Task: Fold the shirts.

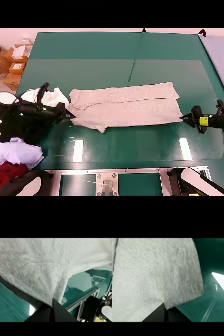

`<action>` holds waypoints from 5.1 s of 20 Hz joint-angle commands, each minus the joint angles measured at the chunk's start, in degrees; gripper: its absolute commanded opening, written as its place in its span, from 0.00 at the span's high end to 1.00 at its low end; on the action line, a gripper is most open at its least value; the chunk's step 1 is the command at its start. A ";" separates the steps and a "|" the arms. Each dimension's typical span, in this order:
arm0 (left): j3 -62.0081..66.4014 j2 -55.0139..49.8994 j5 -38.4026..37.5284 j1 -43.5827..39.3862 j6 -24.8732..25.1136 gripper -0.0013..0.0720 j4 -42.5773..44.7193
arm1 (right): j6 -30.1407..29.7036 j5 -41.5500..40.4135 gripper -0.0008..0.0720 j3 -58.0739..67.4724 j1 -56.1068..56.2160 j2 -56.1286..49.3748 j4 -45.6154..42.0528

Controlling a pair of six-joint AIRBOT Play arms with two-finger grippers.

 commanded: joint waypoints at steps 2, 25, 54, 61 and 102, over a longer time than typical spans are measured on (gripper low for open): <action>7.48 -1.51 0.35 0.09 -2.27 0.96 0.46 | 0.26 -0.22 0.97 6.40 1.20 -0.85 5.29; 35.87 -38.07 6.60 4.13 10.34 0.05 -28.00 | -3.98 -2.91 0.27 53.33 10.88 -41.07 4.13; 39.06 -41.57 34.21 -33.16 5.64 0.96 -5.95 | -11.41 28.06 0.97 65.70 14.53 -36.48 3.48; 59.28 -58.62 36.39 -43.39 -1.33 0.96 -5.97 | -8.63 31.89 0.97 65.70 14.99 -25.03 10.49; 74.05 -39.89 -18.69 -6.43 -0.50 0.95 28.68 | 2.91 -9.57 0.23 54.21 56.54 -37.81 8.02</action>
